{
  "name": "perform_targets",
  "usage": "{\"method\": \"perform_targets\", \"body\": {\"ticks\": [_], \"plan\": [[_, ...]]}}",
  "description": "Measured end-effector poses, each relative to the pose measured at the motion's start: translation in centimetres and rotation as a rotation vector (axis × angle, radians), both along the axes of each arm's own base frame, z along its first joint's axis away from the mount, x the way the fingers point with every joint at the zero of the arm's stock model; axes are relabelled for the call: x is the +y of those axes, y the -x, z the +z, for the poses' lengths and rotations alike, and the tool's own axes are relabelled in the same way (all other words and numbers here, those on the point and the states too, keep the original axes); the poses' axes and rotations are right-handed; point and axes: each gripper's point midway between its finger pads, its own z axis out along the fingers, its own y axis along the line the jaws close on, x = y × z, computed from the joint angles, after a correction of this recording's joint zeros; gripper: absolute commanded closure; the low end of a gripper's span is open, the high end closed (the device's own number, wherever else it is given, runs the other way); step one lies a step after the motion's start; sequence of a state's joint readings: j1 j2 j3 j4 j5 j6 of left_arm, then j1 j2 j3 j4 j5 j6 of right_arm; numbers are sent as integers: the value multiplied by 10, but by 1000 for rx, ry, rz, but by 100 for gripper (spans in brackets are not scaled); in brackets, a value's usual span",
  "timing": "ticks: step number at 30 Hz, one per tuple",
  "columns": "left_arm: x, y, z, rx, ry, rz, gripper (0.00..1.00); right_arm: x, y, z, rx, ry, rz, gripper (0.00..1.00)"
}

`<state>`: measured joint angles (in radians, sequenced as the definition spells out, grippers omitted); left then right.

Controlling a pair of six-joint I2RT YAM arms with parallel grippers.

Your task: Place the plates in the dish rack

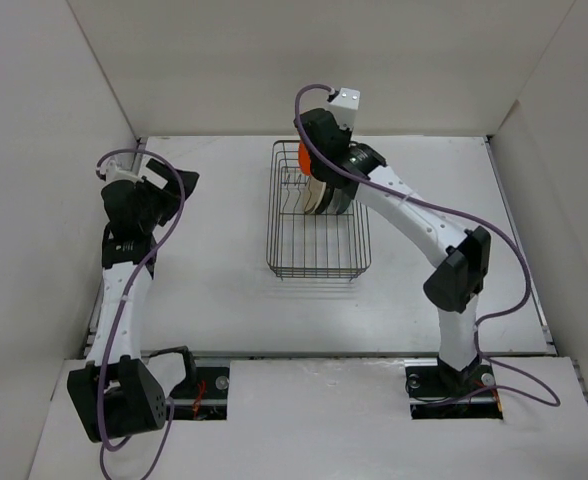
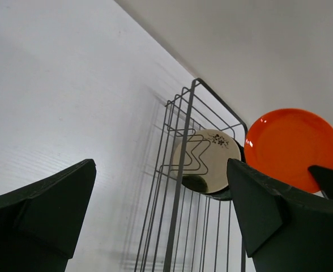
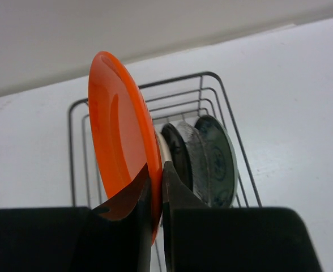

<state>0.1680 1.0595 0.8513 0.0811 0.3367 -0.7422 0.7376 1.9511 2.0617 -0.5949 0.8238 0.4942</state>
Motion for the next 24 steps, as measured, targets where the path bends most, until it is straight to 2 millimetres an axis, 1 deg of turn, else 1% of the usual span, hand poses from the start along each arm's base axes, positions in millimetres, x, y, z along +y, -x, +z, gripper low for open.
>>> {"method": "perform_targets", "body": {"ticks": [2, 6, 10, 14, 20, 24], "plan": [[4, 1, -6, 27, -3, 26, 0, -4, -2, -15, 30, 47, -47, 100], [12, 1, -14, 75, -9, 69, 0, -3, -2, -41, 75, 105, -92, 100], [15, -1, -23, 116, -9, 85, 0, 1, 0, -60, 105, 140, -106, 100], [15, 1, -30, 145, -6, 85, 0, 3, -3, -66, 113, 154, -118, 100], [13, 1, -30, 147, -2, 79, 0, 10, -10, -67, 97, 151, -133, 100], [12, 1, -30, 146, 3, 69, 0, 14, -13, -73, 97, 167, -146, 100]]}}
